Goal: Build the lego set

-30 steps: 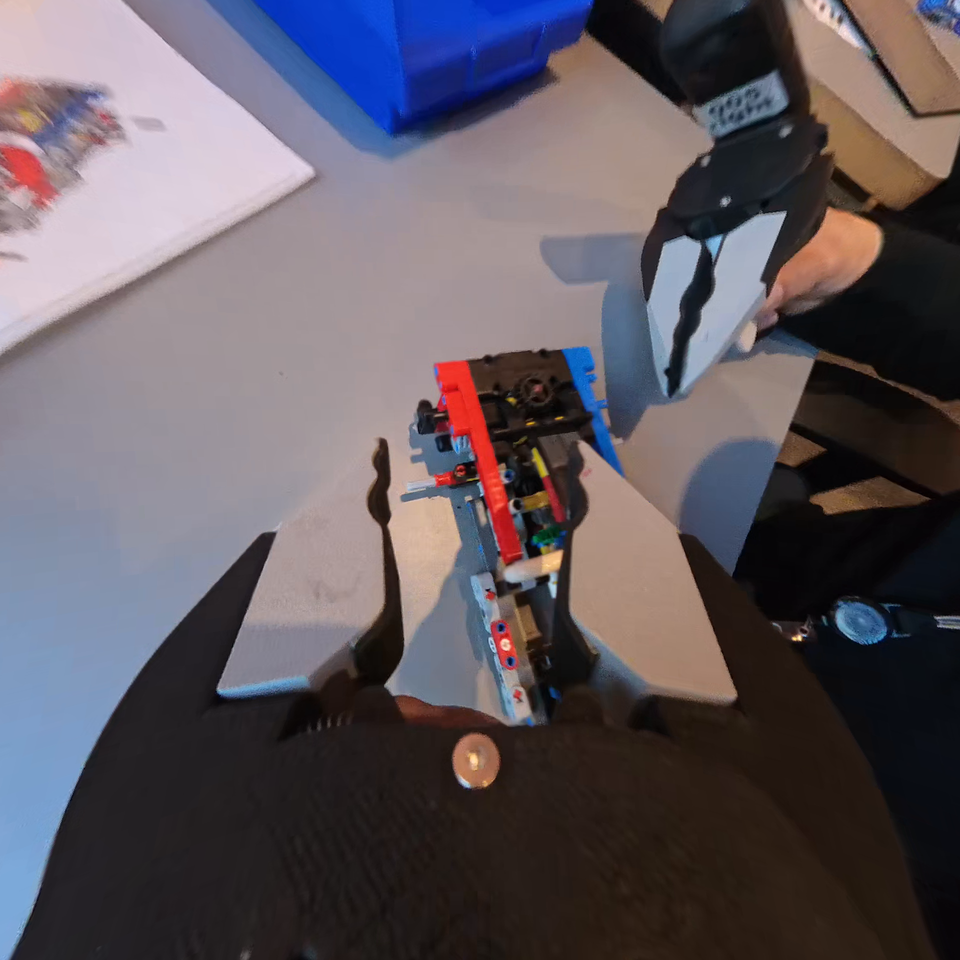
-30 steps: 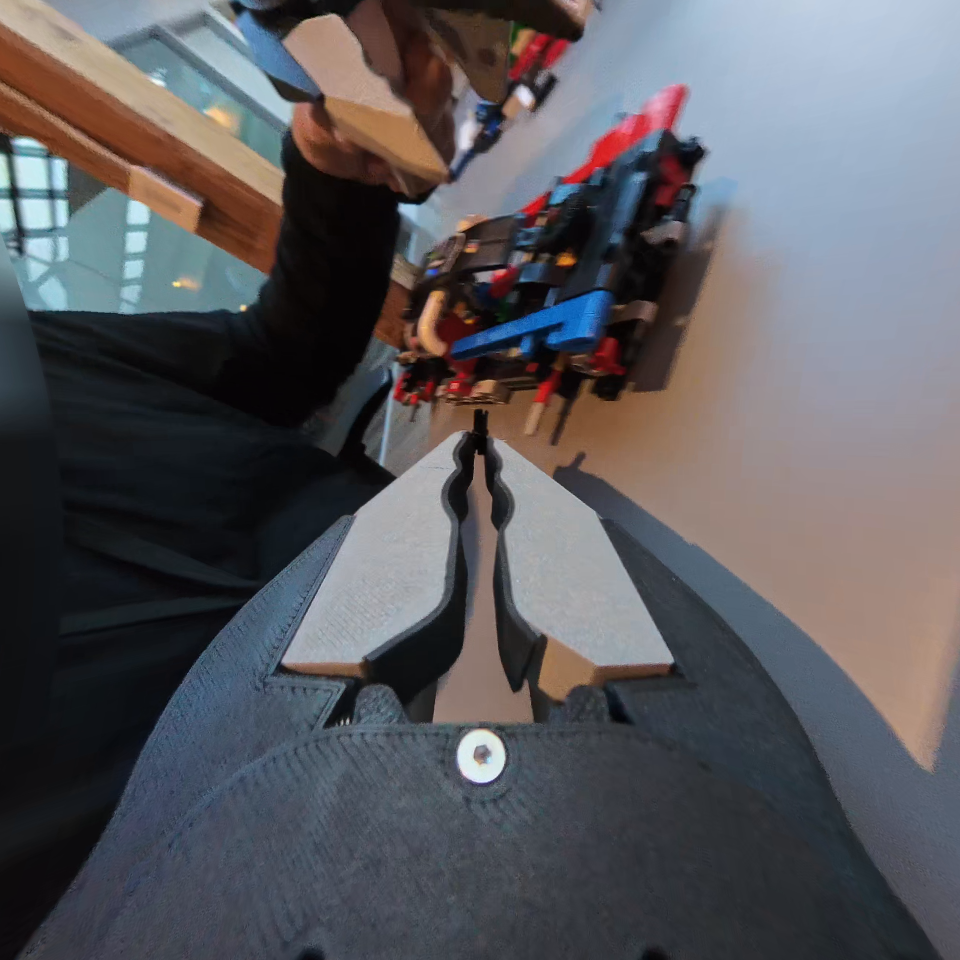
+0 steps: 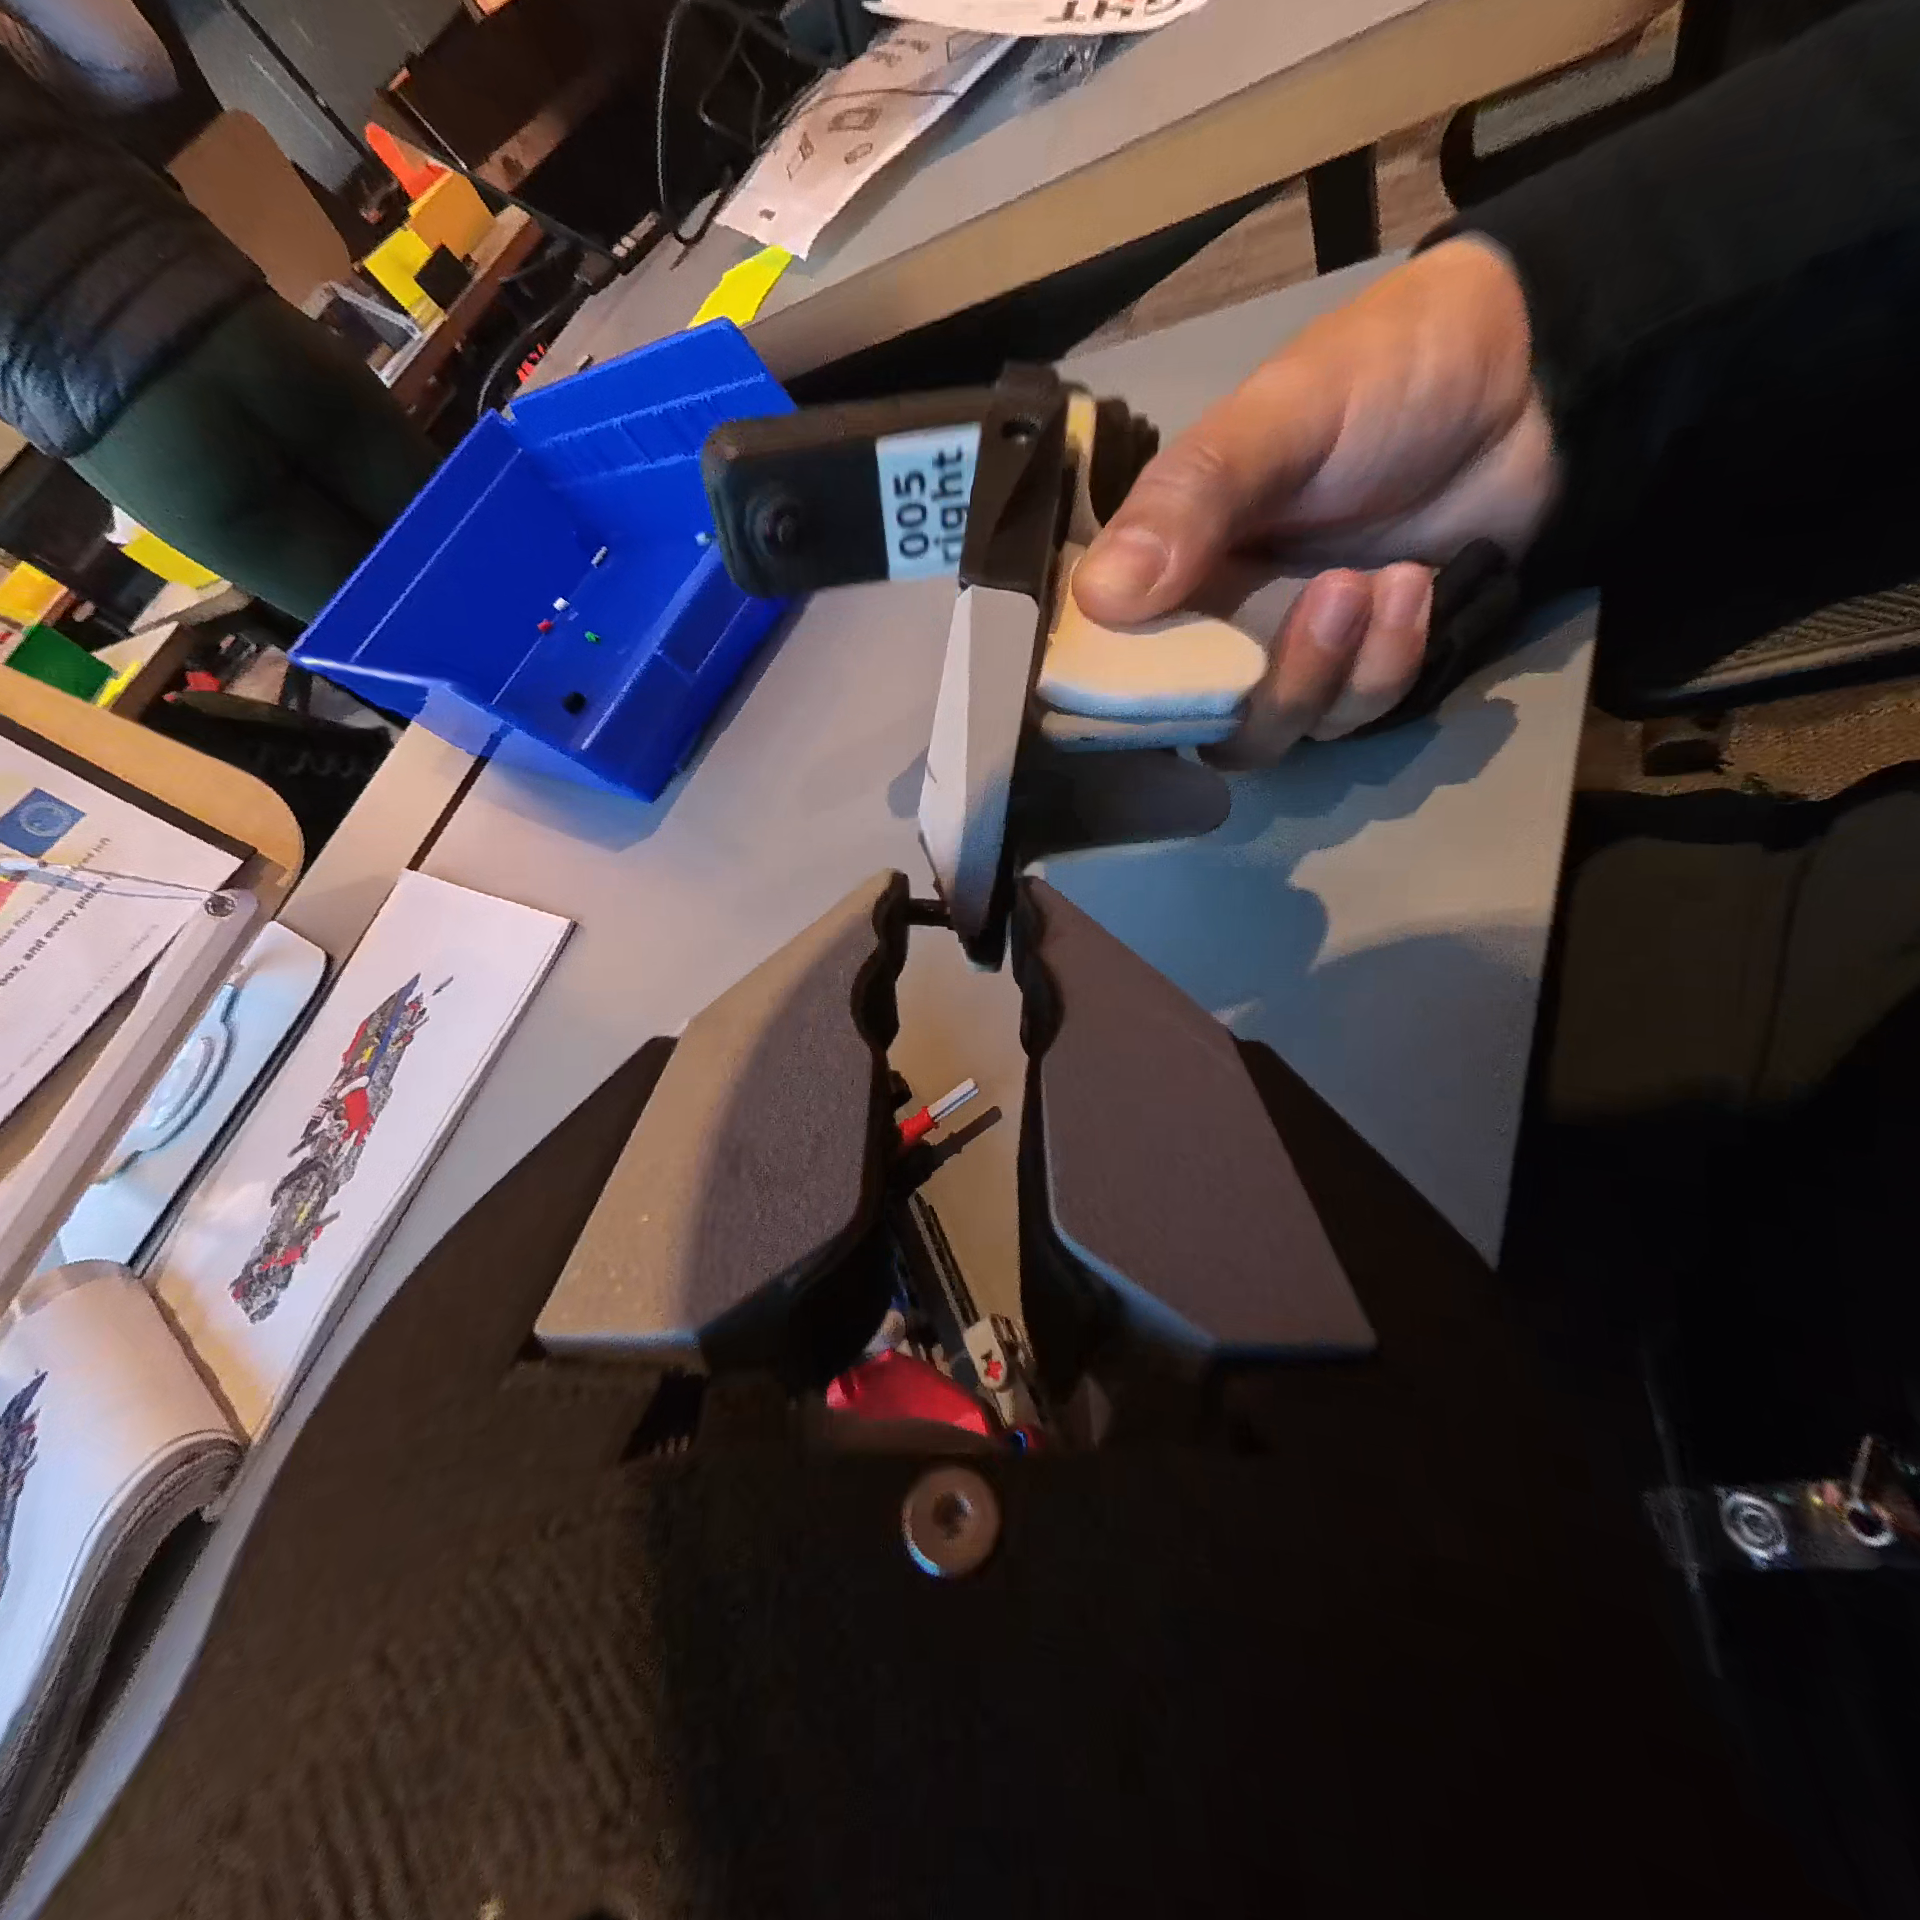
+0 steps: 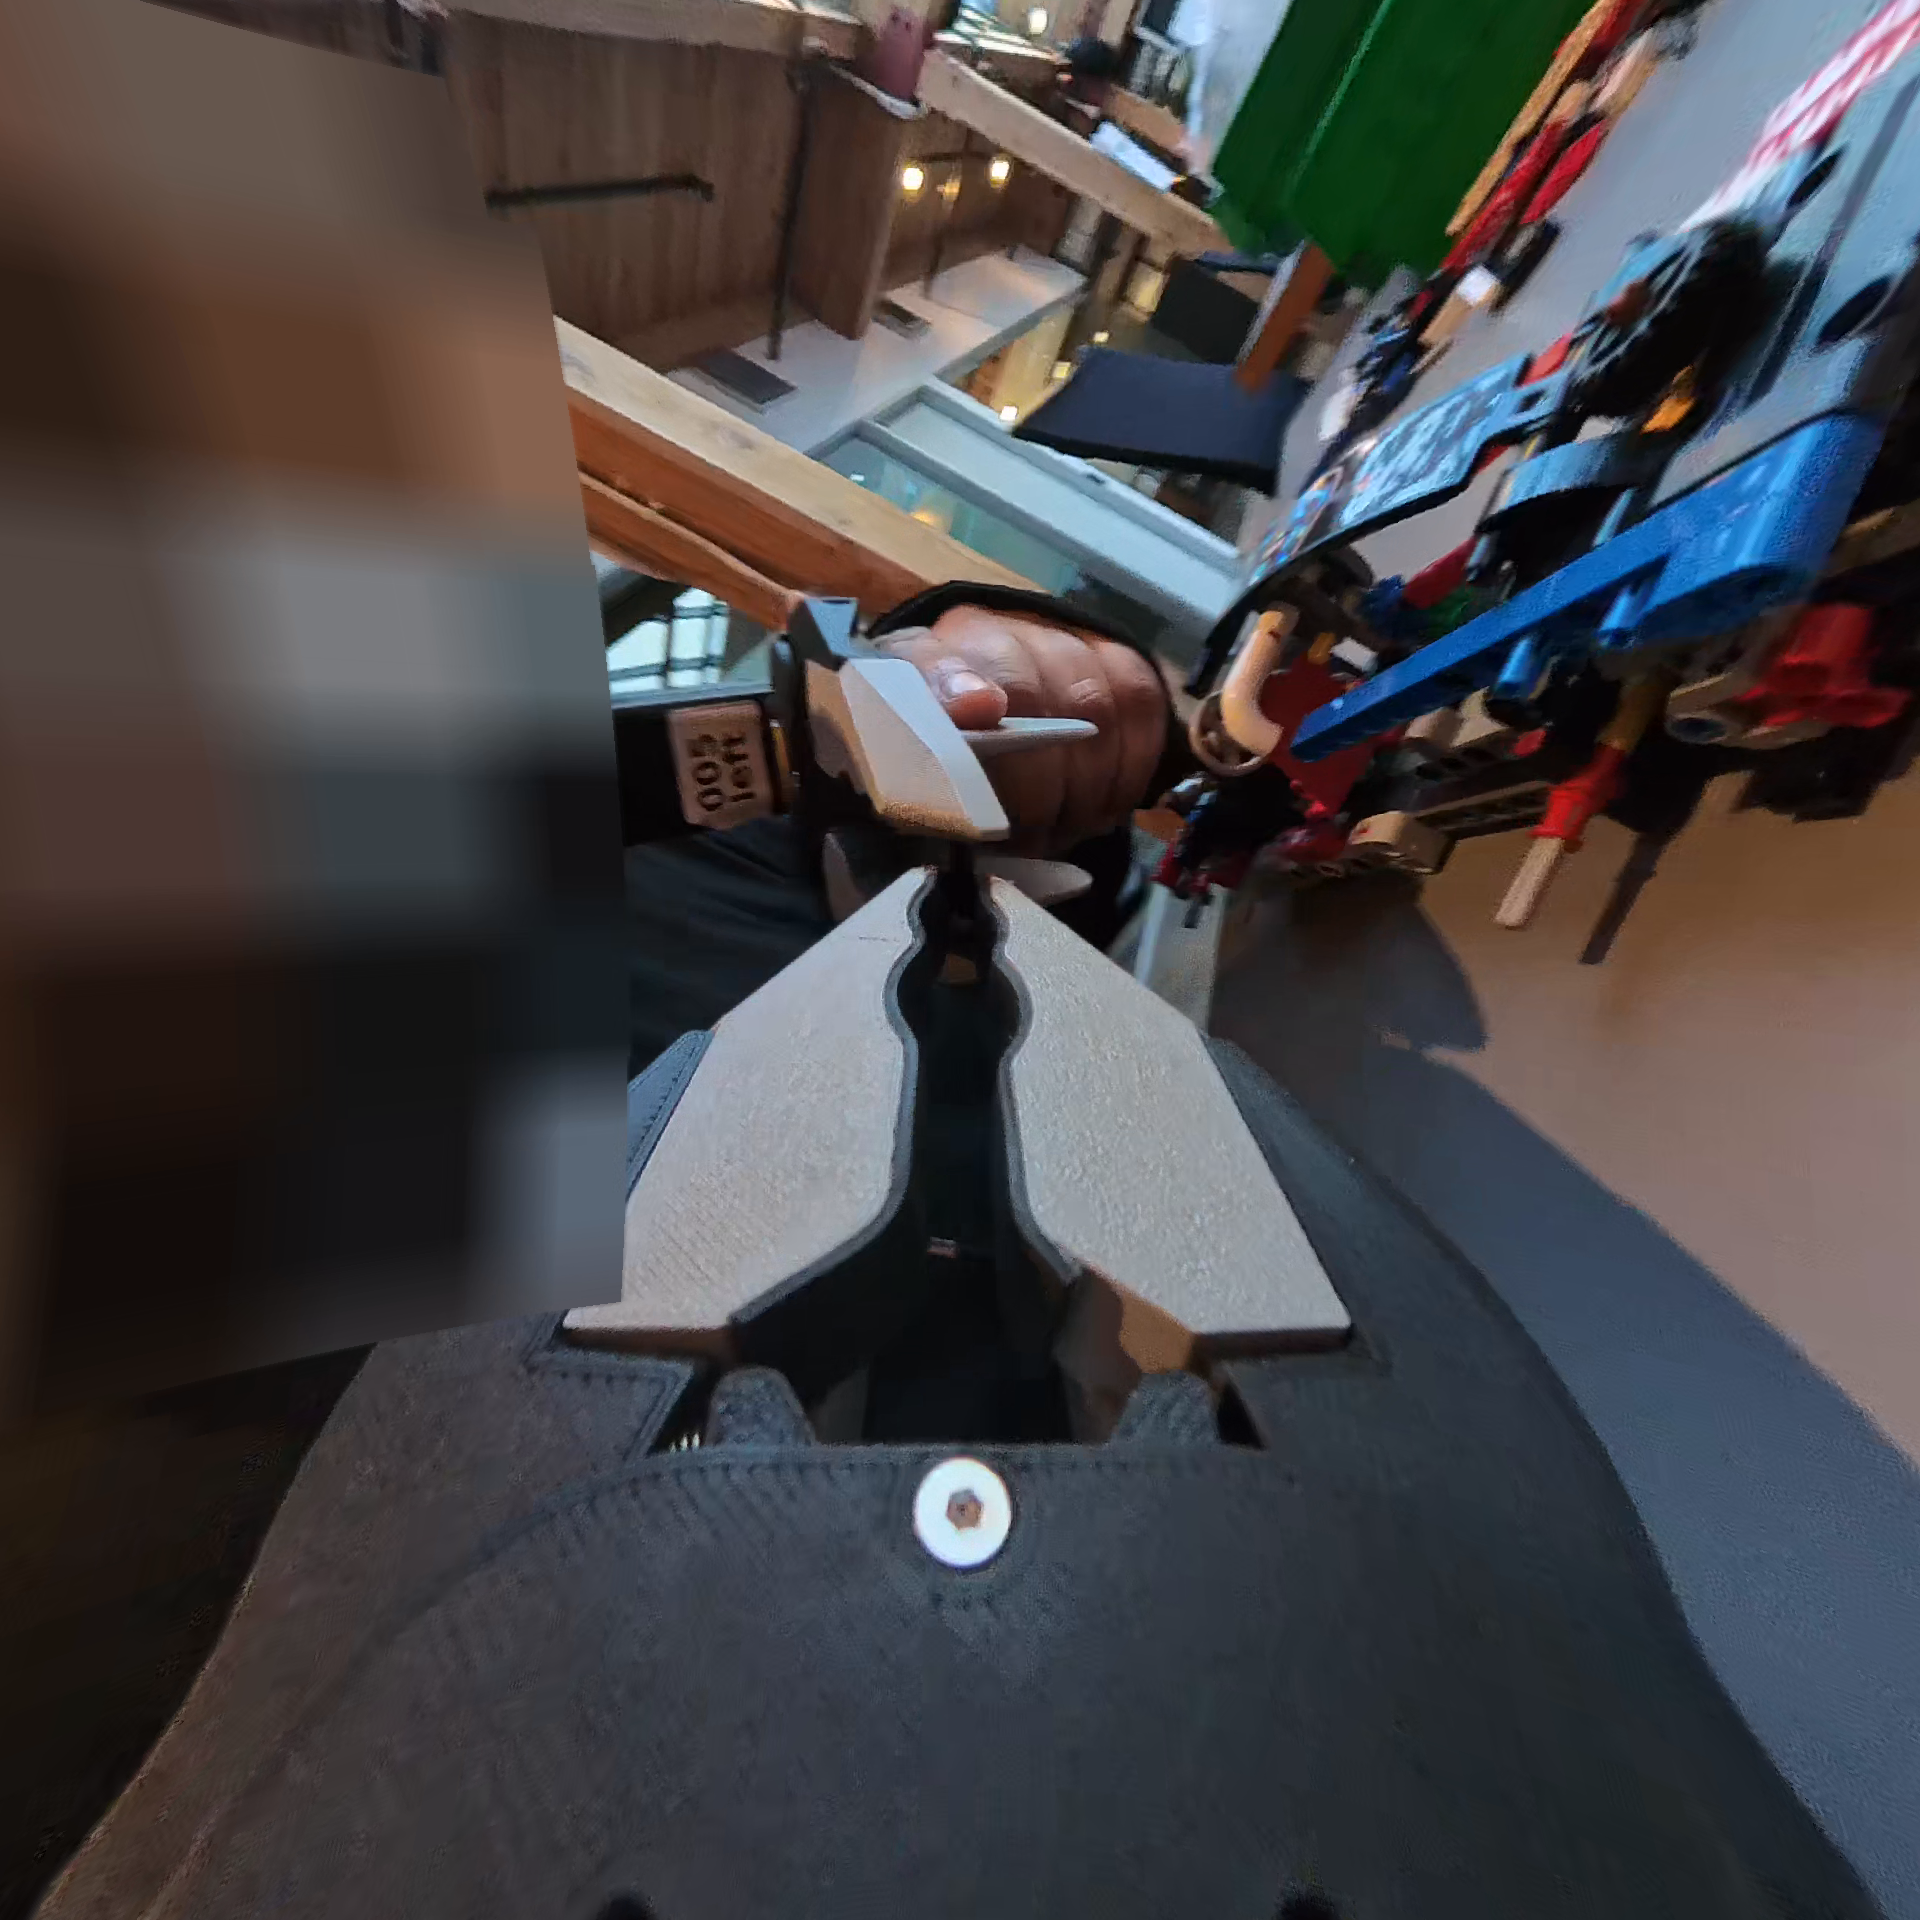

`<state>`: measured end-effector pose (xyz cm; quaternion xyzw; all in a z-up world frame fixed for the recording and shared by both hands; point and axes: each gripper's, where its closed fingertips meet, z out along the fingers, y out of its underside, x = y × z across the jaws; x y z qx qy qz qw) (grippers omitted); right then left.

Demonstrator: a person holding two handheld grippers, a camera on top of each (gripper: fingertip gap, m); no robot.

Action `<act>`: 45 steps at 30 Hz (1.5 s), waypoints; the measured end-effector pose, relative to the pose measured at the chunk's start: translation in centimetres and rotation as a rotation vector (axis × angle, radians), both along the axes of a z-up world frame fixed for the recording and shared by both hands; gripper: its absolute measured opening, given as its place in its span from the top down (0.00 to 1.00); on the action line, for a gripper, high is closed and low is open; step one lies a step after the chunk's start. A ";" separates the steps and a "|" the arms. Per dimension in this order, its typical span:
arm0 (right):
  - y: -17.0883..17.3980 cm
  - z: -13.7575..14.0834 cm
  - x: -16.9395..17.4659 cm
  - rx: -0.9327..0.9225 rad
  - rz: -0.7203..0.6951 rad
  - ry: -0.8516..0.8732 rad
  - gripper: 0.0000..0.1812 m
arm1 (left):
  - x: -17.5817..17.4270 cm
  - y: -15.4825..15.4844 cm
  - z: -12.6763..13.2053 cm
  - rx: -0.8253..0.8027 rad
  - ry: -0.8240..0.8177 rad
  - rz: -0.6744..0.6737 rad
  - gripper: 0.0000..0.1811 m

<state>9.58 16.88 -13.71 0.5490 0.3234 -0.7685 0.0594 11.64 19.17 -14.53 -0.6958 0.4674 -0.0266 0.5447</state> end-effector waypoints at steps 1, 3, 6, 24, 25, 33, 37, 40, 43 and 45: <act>0.3 -0.1 0.1 0.042 -0.016 -0.013 0.99 | 0.2 0.3 0.0 0.004 0.016 0.002 0.91; 0.8 -0.2 0.5 0.089 -0.024 -0.027 0.99 | 0.6 0.8 -0.1 -0.001 0.043 -0.005 0.91; 1.4 -0.2 1.3 0.076 -0.001 -0.013 0.98 | 1.3 1.1 -0.2 -0.005 0.087 -0.035 0.92; 2.6 1.4 4.2 0.044 -0.063 0.059 0.98 | 4.1 1.8 1.2 0.006 0.117 -0.100 0.92; 2.7 1.5 4.2 0.035 -0.070 0.063 0.99 | 4.1 1.8 1.2 0.017 0.116 -0.093 0.92; 3.7 2.3 2.5 -0.152 -0.187 0.123 0.99 | 1.9 2.5 2.2 -0.026 0.016 0.029 0.89; 4.6 3.8 2.0 -0.075 -0.317 0.204 1.00 | 0.2 1.9 3.7 -0.072 -0.171 0.141 0.82; 4.0 4.9 1.2 0.048 -0.380 0.254 1.00 | 0.5 0.4 3.7 -0.242 -0.381 0.113 0.91; 2.7 5.5 0.3 0.191 -0.410 0.288 1.00 | -0.1 0.1 3.8 -0.316 -0.472 0.115 0.89; 2.0 5.7 -0.1 0.251 -0.424 0.308 1.00 | -0.2 -0.3 4.2 -0.379 -0.544 0.090 0.90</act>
